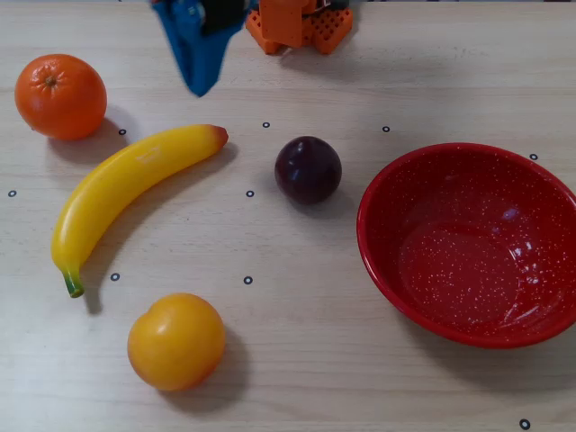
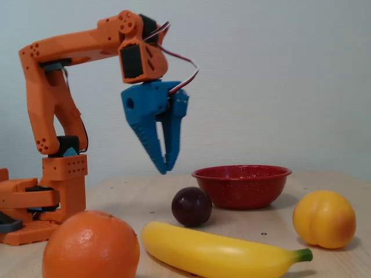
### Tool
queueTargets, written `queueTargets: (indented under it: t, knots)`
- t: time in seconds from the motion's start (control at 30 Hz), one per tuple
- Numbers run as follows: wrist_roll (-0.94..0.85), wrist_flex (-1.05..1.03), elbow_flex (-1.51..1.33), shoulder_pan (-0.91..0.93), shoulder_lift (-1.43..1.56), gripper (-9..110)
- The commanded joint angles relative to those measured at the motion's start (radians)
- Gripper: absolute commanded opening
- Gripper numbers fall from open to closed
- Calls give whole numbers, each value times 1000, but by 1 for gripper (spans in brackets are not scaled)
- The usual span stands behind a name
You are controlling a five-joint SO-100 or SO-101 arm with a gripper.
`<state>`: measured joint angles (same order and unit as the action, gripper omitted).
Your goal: Put banana in the red bowl.
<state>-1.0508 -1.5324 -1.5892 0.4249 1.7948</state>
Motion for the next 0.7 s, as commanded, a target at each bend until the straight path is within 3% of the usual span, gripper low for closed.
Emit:
queueTargets:
  t: [0.0,0.27,0.67]
  knots:
    - [-44,-14,163,34,-21,0]
    - [-109,-8,383,104,-258,8]
    - [-325,-140,597,229,-488,32]
